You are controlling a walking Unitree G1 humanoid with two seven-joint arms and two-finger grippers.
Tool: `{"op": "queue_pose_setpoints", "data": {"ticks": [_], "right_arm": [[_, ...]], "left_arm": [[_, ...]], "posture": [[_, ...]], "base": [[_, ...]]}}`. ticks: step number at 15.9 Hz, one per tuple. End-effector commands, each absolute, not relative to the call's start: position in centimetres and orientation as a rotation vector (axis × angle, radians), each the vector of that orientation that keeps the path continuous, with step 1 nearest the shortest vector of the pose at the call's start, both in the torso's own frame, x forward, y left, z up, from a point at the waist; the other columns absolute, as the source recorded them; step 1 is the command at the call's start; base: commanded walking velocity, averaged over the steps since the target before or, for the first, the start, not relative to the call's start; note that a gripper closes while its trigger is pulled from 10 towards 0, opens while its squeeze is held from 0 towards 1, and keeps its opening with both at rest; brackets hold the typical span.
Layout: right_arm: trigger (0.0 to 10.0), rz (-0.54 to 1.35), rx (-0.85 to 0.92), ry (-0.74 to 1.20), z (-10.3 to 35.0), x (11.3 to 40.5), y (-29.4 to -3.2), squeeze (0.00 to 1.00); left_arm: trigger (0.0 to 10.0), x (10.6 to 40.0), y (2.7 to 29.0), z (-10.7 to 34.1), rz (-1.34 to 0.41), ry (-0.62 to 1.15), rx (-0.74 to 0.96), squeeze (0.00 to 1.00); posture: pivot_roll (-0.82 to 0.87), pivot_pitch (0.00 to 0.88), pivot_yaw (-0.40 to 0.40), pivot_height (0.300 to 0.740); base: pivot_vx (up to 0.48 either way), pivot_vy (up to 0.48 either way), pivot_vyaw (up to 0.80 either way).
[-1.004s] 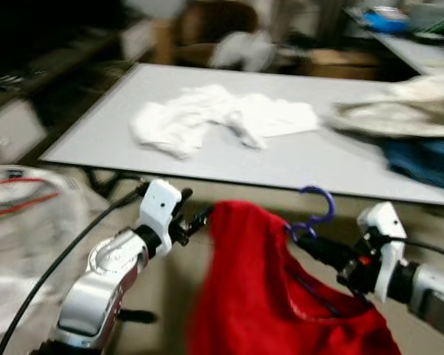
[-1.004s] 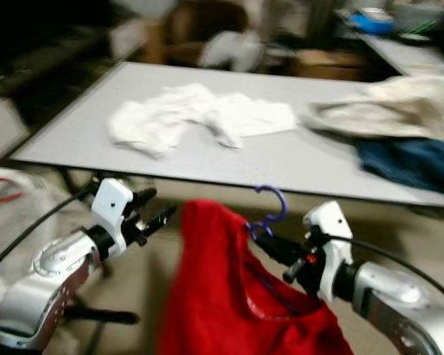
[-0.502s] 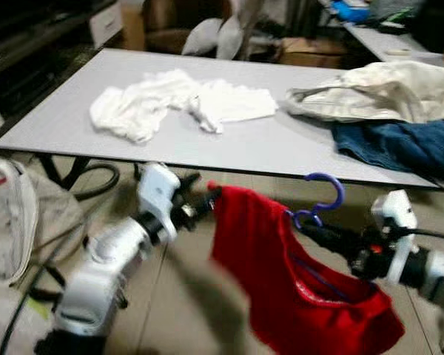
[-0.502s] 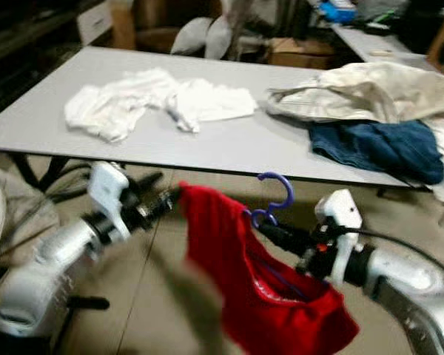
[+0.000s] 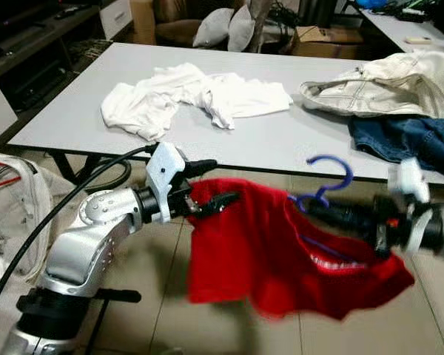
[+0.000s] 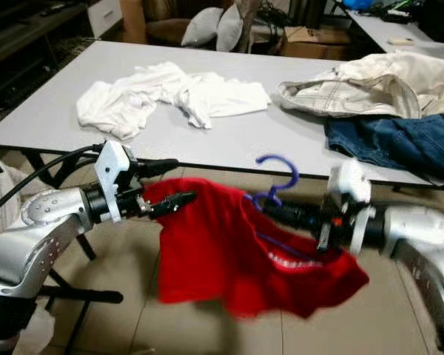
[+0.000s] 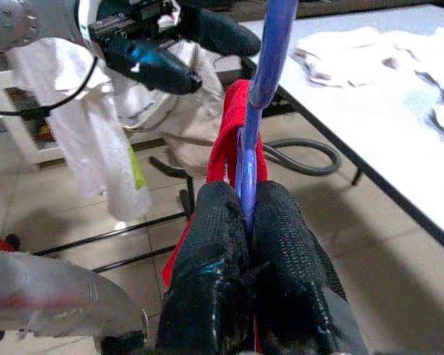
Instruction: Hang hanger
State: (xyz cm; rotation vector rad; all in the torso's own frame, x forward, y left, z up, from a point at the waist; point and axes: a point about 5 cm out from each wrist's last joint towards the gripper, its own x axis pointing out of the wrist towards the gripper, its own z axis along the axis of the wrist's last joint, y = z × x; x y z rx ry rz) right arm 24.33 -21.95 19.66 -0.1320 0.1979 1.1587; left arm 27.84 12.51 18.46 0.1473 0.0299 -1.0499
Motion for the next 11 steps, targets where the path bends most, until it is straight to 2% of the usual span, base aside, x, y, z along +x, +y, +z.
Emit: {"op": "queue_pose_setpoints", "data": {"ticks": [1,6,9,11], "right_arm": [[10.0,1.199,-0.167,0.160,20.9,24.5,-22.1,0.00],[10.0,1.254,-0.258,0.155,22.1,25.9,-22.4,0.00],[10.0,1.245,-0.269,0.137,22.6,26.5,-22.2,0.00],[10.0,1.124,-0.220,0.116,22.7,27.3,-22.9,0.00]], "left_arm": [[10.0,27.8,12.1,19.4,-1.082,-0.015,0.163,0.00],[10.0,27.8,11.2,21.9,-1.258,-0.058,0.155,0.00],[10.0,28.4,12.3,21.6,-1.175,-0.063,0.212,0.00],[10.0,28.9,13.8,21.8,-1.004,-0.165,0.273,0.00]], "posture": [[-0.07,0.000,-0.001,0.740],[-0.05,0.000,0.027,0.740],[-0.06,0.000,0.042,0.740],[-0.06,0.000,0.054,0.740]], "base": [[0.000,0.000,0.00],[0.000,0.000,0.00],[0.000,0.000,0.00],[0.000,0.000,0.00]]}}
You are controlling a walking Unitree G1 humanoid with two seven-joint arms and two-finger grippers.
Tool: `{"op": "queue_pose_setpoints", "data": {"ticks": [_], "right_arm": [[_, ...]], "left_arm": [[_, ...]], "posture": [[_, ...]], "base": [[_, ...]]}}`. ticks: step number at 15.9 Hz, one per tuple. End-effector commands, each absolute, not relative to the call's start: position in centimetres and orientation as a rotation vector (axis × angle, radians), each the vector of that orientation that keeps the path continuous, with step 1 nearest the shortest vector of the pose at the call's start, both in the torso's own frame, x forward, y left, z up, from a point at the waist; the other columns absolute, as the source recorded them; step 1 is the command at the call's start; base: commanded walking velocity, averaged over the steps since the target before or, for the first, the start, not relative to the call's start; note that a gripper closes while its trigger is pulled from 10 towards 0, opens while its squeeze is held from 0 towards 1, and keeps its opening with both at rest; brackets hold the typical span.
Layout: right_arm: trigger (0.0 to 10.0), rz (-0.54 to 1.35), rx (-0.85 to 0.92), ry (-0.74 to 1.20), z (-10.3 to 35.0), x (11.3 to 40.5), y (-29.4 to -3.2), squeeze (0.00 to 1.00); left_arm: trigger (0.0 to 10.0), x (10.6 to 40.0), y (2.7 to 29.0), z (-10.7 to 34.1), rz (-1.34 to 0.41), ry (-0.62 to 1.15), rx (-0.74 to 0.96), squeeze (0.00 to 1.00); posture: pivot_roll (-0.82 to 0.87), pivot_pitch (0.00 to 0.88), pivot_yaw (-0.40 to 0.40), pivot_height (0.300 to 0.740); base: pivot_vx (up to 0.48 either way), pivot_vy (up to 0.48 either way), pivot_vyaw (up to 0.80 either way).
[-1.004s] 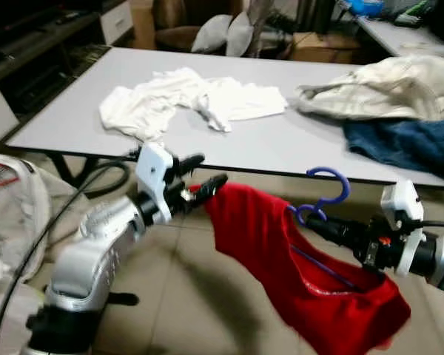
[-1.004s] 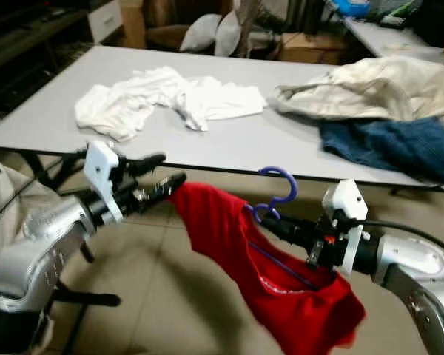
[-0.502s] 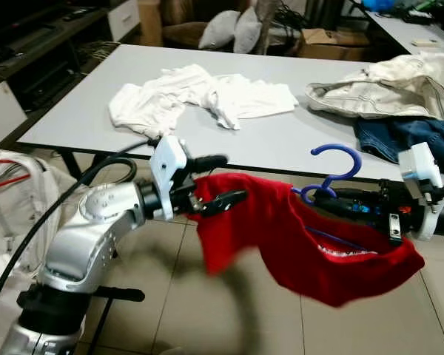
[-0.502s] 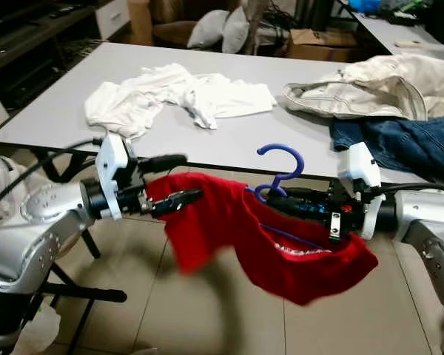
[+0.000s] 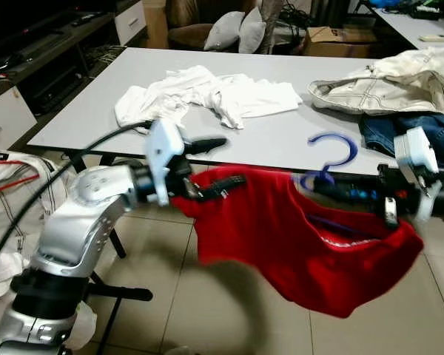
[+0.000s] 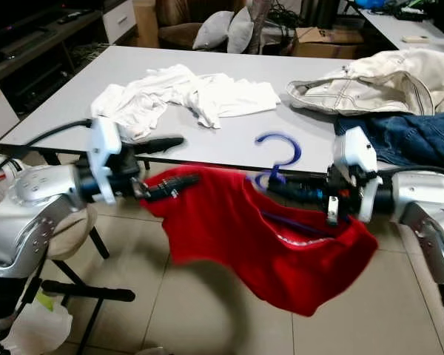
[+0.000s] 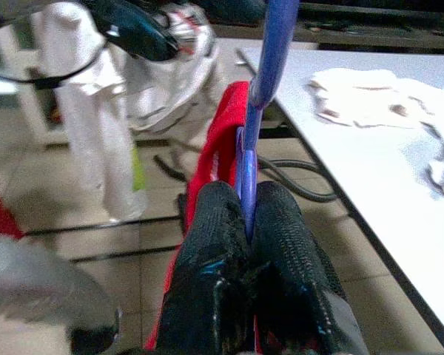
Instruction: Hang hanger
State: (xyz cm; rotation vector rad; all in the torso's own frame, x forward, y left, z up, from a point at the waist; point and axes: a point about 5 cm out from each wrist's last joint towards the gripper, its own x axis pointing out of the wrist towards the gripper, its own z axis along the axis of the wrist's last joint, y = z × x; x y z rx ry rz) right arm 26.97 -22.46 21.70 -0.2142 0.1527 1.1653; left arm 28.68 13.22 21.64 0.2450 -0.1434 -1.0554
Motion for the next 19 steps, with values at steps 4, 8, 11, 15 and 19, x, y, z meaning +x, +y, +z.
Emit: {"op": "queue_pose_setpoints", "data": {"ticks": [4,8,11,15,19], "right_arm": [[10.0,1.071,0.034,0.020,22.6,26.7,-23.1,0.00],[10.0,1.069,0.266,-0.007,21.1,24.9,-22.8,0.00],[10.0,1.073,0.282,0.008,20.9,24.5,-22.6,0.00],[10.0,1.085,0.275,0.012,21.4,24.3,-22.5,0.00],[10.0,1.072,0.131,0.064,21.6,24.7,-22.2,0.00]], "left_arm": [[10.0,28.3,15.9,18.2,-0.747,-0.114,0.306,0.00],[10.0,28.0,15.5,16.7,-0.640,-0.152,0.332,0.00],[10.0,29.1,15.0,17.4,-0.566,-0.204,0.271,0.00],[10.0,29.4,14.0,16.7,-0.587,-0.174,0.065,0.00],[10.0,28.8,12.7,21.4,-0.812,-0.322,0.128,0.00]], "posture": [[-0.05,0.000,0.043,0.740],[-0.03,0.000,0.029,0.740],[-0.04,0.000,0.028,0.740],[-0.05,0.000,0.026,0.740],[-0.05,0.000,0.022,0.740]], "base": [[0.000,0.000,0.00],[0.000,0.000,0.00],[0.000,0.000,0.00],[0.000,0.000,0.00],[0.000,0.000,0.00]]}}
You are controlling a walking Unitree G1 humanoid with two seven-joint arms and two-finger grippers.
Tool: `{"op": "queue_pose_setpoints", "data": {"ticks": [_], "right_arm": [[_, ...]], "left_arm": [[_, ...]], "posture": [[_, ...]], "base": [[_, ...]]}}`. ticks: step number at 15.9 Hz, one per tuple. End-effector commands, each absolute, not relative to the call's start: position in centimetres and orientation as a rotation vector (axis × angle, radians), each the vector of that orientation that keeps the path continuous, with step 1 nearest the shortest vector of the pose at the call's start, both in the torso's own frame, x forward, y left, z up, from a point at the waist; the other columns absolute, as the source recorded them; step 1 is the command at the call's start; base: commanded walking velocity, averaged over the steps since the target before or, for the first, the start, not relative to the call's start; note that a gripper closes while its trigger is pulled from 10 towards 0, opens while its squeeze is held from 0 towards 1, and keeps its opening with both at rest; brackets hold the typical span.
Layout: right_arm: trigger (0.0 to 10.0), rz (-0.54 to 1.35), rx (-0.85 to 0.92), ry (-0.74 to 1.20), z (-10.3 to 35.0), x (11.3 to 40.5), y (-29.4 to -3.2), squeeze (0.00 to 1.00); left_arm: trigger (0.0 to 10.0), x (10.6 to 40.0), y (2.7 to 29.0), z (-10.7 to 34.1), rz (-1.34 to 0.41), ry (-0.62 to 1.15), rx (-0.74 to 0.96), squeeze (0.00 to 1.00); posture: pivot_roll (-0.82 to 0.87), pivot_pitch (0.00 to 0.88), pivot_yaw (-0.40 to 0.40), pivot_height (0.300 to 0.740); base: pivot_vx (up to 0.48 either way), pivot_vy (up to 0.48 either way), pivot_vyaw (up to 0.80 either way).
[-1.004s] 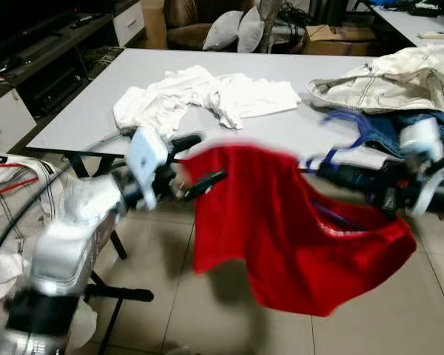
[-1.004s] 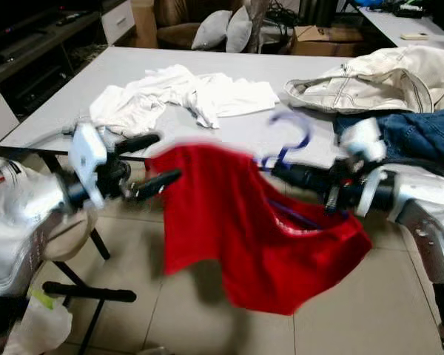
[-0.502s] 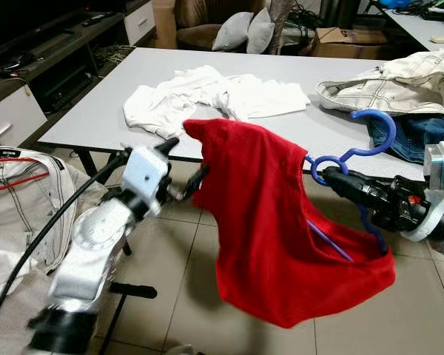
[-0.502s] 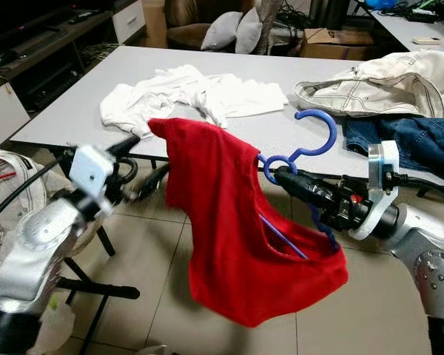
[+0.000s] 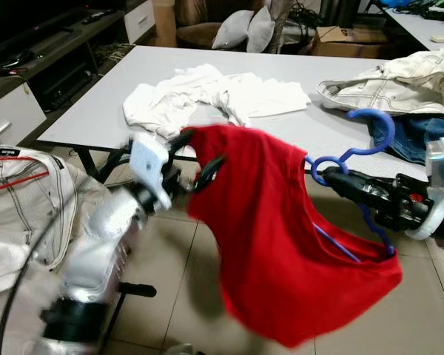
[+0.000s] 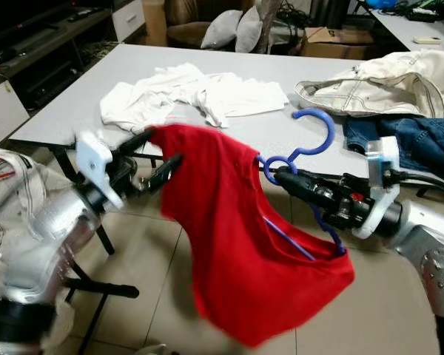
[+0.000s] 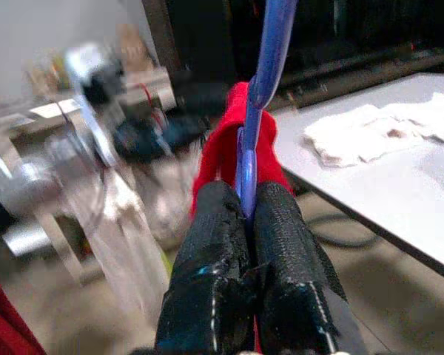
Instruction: Hang hanger
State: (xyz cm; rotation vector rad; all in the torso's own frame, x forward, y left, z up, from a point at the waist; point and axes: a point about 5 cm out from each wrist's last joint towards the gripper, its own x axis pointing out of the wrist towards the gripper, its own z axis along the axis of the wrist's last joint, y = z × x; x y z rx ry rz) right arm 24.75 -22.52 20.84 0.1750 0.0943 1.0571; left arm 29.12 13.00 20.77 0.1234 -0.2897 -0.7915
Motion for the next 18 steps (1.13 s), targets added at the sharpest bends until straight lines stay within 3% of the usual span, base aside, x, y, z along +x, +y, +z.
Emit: {"op": "queue_pose_setpoints", "data": {"ticks": [1,2,3,5,6,9,10,12,13,18], "right_arm": [[10.0,1.075,0.108,0.064,21.9,24.9,-22.1,0.00],[10.0,1.084,0.066,0.062,22.3,25.1,-21.8,0.00],[10.0,1.122,-0.010,0.066,23.0,25.3,-21.5,0.00],[10.0,1.168,-0.079,0.090,23.2,25.5,-21.2,0.00],[10.0,1.195,-0.125,0.111,23.2,25.5,-21.1,0.00],[10.0,1.251,-0.226,0.146,23.2,25.7,-20.7,0.00],[10.0,1.264,-0.245,0.148,23.3,25.8,-20.7,0.00],[10.0,1.286,-0.268,0.148,23.4,25.8,-20.6,0.00],[10.0,1.298,-0.269,0.147,23.5,25.7,-20.6,0.00],[10.0,1.316,-0.283,0.147,23.5,25.8,-20.8,0.00]], "left_arm": [[10.0,28.9,12.8,22.4,-0.844,-0.333,0.120,0.00],[10.0,28.9,12.8,24.0,-0.926,-0.330,0.093,0.00],[10.0,28.8,12.3,24.7,-1.119,-0.231,0.078,0.00],[10.0,28.9,11.6,23.9,-1.256,-0.106,0.121,0.00],[10.0,29.3,11.1,23.3,-1.307,-0.050,0.156,1.00],[10.0,29.8,9.9,23.2,-1.393,-0.017,0.214,1.00],[10.0,29.9,9.6,23.1,-1.429,0.013,0.221,0.00],[10.0,30.2,9.6,22.3,-1.460,0.071,0.263,0.00],[0.0,30.0,9.6,22.0,-1.511,0.100,0.231,0.00],[0.0,29.6,9.5,22.2,-1.607,0.132,0.178,0.00]], "posture": [[-0.05,0.000,0.021,0.740],[-0.05,0.000,0.020,0.740],[-0.04,0.000,0.010,0.740],[-0.04,0.000,0.005,0.740],[-0.04,0.000,0.009,0.740],[-0.05,0.000,0.020,0.740],[-0.05,0.000,0.022,0.740],[-0.05,0.000,0.023,0.740],[-0.05,0.000,0.027,0.740],[-0.06,0.000,0.027,0.740]], "base": [[0.000,0.000,0.00],[0.000,0.000,0.00],[0.000,0.000,0.00],[0.000,0.000,0.00],[0.000,0.000,0.00],[0.000,0.000,0.00],[0.000,0.000,0.00],[0.000,0.000,0.00],[0.000,0.000,0.00],[0.000,0.000,0.00]]}}
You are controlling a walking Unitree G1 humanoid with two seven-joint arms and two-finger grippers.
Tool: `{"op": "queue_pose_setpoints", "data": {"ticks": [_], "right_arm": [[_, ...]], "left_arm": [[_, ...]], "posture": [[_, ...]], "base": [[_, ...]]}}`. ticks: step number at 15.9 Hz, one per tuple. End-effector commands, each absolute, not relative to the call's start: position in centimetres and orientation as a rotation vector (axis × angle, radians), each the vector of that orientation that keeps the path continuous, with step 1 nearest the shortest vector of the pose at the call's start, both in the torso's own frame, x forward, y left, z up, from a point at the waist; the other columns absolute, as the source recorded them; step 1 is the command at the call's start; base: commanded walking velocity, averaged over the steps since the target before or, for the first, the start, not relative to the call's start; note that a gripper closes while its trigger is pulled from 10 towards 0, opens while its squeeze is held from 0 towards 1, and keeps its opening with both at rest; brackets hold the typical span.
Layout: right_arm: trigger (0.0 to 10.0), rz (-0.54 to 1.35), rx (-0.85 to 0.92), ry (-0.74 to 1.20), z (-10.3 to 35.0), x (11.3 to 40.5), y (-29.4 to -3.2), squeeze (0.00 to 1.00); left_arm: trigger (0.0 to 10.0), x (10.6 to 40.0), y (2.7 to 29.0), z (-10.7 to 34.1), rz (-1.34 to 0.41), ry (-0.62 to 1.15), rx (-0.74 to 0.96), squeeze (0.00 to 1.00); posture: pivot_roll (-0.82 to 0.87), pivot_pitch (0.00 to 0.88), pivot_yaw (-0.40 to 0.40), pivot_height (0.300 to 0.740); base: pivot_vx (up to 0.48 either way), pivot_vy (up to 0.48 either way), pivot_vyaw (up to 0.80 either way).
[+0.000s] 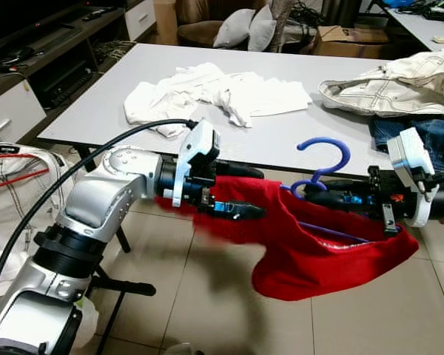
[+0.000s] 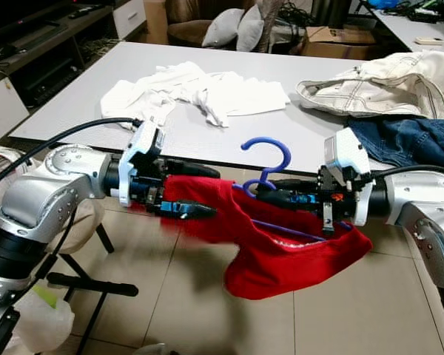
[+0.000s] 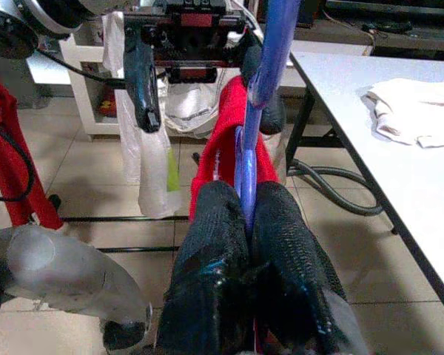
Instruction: Hang hanger
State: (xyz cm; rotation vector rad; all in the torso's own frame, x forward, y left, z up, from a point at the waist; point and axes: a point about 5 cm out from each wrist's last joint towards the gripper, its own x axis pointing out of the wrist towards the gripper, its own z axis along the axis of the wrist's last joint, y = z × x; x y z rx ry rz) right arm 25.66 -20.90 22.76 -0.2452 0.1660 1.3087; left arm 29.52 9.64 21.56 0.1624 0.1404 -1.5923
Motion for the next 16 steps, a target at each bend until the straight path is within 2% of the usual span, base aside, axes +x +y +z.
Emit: {"op": "queue_pose_setpoints", "data": {"ticks": [1,11,15,16], "right_arm": [[10.0,1.323,-0.286,0.147,23.5,25.8,-20.8,0.00],[10.0,1.381,-0.274,0.102,24.5,26.4,-20.6,0.00],[10.0,1.380,-0.271,0.115,24.2,26.5,-20.8,0.00],[10.0,1.373,-0.266,0.111,24.3,26.6,-20.8,0.41]], "left_arm": [[0.0,29.5,9.4,22.1,-1.627,0.146,0.166,0.00],[0.0,30.2,9.9,21.7,-1.619,0.211,0.215,0.00],[0.0,29.8,9.8,22.2,-1.634,0.177,0.172,0.00],[0.0,29.8,9.7,22.3,-1.639,0.170,0.167,0.00]], "posture": [[-0.06,0.000,0.027,0.740],[-0.04,0.000,0.007,0.740],[-0.05,0.000,0.012,0.740],[-0.05,0.000,0.015,0.740]], "base": [[0.000,0.000,0.00],[0.000,0.000,0.00],[0.000,0.000,0.00],[0.000,0.000,0.00]]}}
